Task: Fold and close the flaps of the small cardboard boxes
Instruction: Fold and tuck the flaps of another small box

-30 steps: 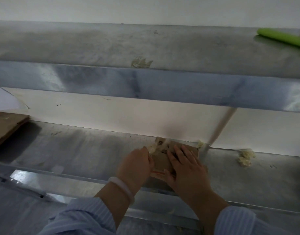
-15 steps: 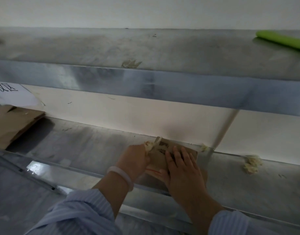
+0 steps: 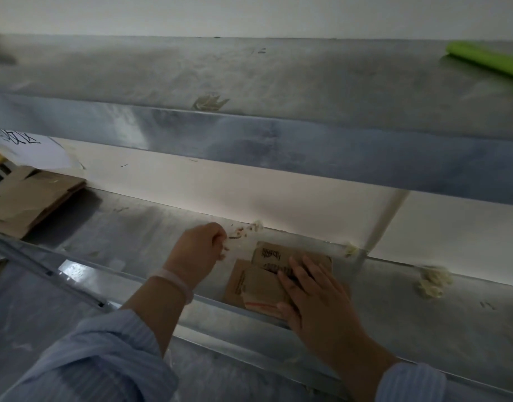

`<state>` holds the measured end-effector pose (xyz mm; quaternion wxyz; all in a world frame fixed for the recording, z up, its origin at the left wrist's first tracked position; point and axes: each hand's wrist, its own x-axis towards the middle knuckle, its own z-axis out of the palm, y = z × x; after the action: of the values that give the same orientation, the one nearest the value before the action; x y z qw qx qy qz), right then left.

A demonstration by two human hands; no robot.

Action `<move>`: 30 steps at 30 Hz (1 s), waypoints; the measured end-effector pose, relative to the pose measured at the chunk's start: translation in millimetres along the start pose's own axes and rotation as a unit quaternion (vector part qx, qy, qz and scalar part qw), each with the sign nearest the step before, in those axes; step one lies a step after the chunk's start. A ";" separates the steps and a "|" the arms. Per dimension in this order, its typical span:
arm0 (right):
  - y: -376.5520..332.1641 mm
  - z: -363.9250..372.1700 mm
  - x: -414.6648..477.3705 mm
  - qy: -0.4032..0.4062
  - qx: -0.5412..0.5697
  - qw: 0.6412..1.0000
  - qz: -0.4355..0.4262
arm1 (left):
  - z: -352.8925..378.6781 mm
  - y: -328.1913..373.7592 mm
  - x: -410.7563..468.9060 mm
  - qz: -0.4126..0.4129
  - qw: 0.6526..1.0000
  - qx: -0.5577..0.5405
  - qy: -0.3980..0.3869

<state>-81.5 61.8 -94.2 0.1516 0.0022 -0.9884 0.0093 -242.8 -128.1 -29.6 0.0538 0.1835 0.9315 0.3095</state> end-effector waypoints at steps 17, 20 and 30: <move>2.9 2.7 -2.5 -0.025 0.050 0.998 0.008 | 39.0 16.3 -3.1 0.124 0.992 0.023 -0.016; 4.0 3.9 -3.9 -0.030 0.062 0.998 0.008 | 43.4 10.6 4.5 0.013 0.997 -0.081 0.015; 1.5 3.1 -3.5 -0.026 0.066 0.997 0.023 | 40.5 -3.8 10.5 0.261 0.965 -0.019 0.022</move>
<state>-79.1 63.2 -98.3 0.1248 -0.0101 -0.9891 0.0776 -245.1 -104.4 -64.3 -0.0461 0.4119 0.8463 0.3347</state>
